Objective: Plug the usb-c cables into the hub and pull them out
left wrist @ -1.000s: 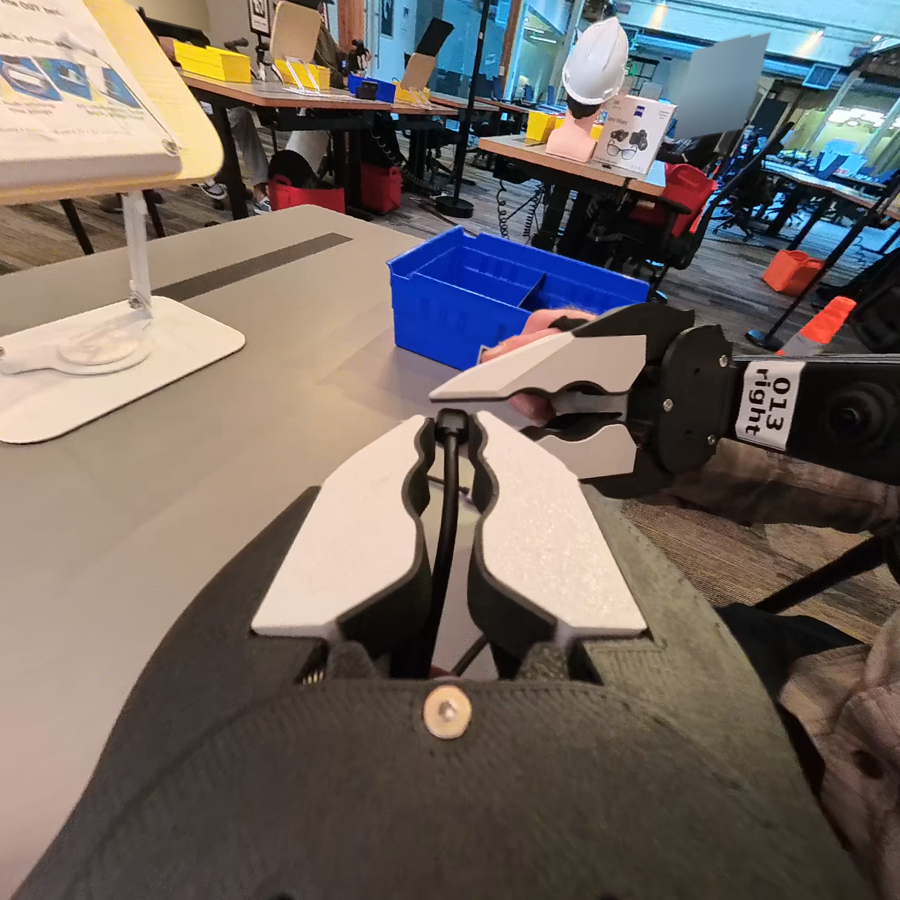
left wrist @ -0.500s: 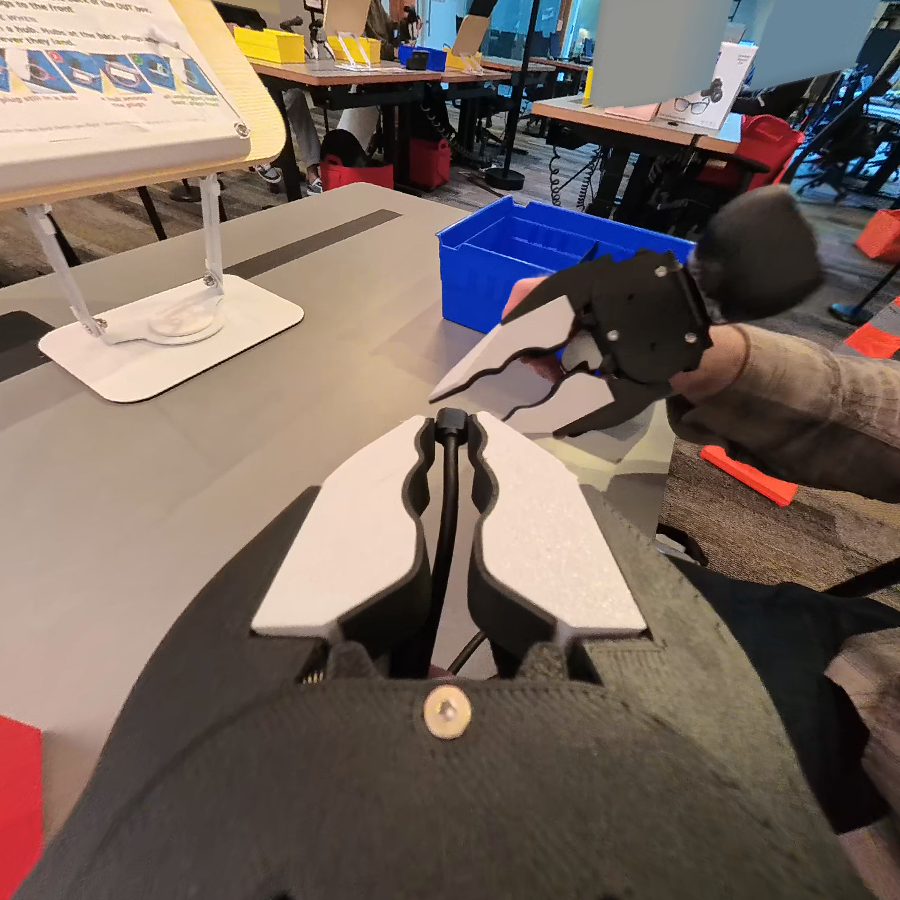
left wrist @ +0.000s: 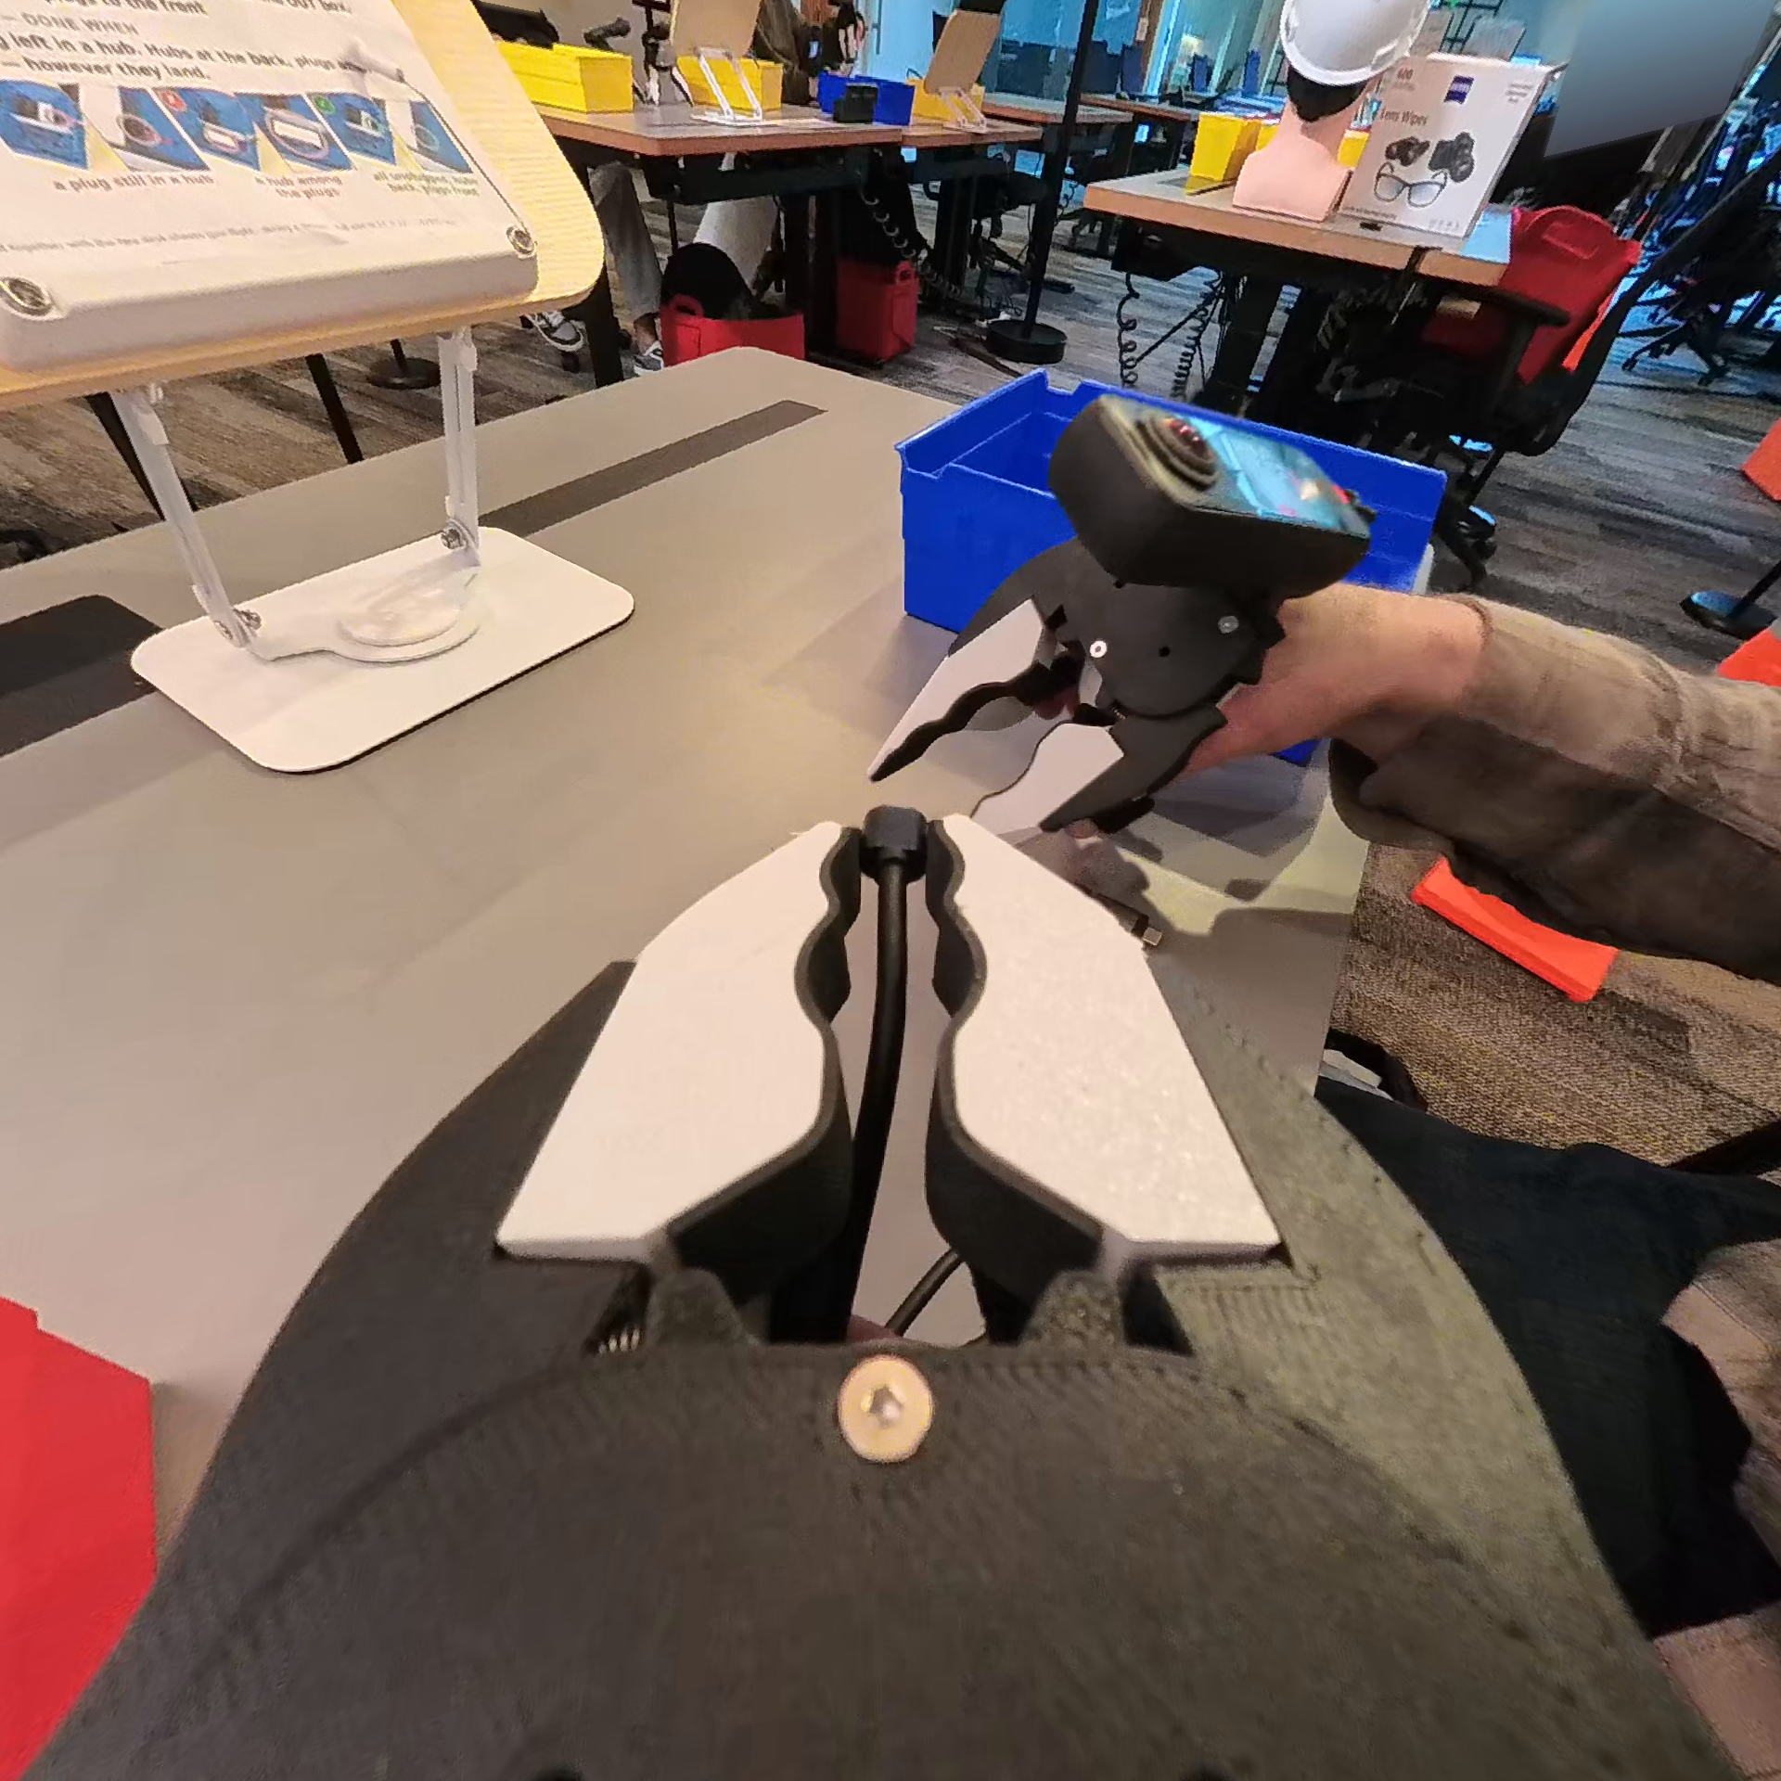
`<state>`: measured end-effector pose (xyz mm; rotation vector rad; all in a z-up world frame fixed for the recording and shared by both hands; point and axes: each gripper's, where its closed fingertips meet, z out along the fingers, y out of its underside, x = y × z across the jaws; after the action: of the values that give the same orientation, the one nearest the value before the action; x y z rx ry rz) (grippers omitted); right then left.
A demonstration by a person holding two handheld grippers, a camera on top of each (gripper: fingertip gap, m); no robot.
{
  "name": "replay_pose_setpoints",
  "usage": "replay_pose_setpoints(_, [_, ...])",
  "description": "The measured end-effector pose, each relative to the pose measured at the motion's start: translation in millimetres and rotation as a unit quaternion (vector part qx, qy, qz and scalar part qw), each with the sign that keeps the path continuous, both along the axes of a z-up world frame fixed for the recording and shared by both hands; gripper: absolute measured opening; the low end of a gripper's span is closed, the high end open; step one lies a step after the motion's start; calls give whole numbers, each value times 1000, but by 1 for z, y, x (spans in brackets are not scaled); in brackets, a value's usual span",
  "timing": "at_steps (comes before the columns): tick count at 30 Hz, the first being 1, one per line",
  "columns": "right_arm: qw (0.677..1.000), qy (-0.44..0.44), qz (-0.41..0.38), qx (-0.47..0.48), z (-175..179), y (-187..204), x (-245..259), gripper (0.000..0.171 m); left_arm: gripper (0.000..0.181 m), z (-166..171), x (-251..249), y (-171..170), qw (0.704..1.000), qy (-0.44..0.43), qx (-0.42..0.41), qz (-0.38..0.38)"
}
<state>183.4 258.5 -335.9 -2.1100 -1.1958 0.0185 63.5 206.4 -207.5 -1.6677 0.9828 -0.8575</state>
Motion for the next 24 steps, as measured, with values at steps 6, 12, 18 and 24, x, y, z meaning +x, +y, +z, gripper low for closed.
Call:
replay_pose_setpoints(6, [1000, 11, -15, -18, -16, 9, 4, 36, 12, -2, 0, 0, 1000, 4, 0, 0])
replay_pose_setpoints(12, [999, 25, -18, -19, -21, 21, 3, 19, 12, -2, -2, 3, 1000, 5, -1, 4])
replay_pose_setpoints(18, [1000, 22, -5, -18, -24, 24, 4, 0, 12, -4, -6, 5, 1000, 6, -2, 10])
replay_pose_setpoints(24, [999, 16, -7, -50, -25, 16, 15, 1, 12, -5, -8, 6, 1000, 8, -2, 10])
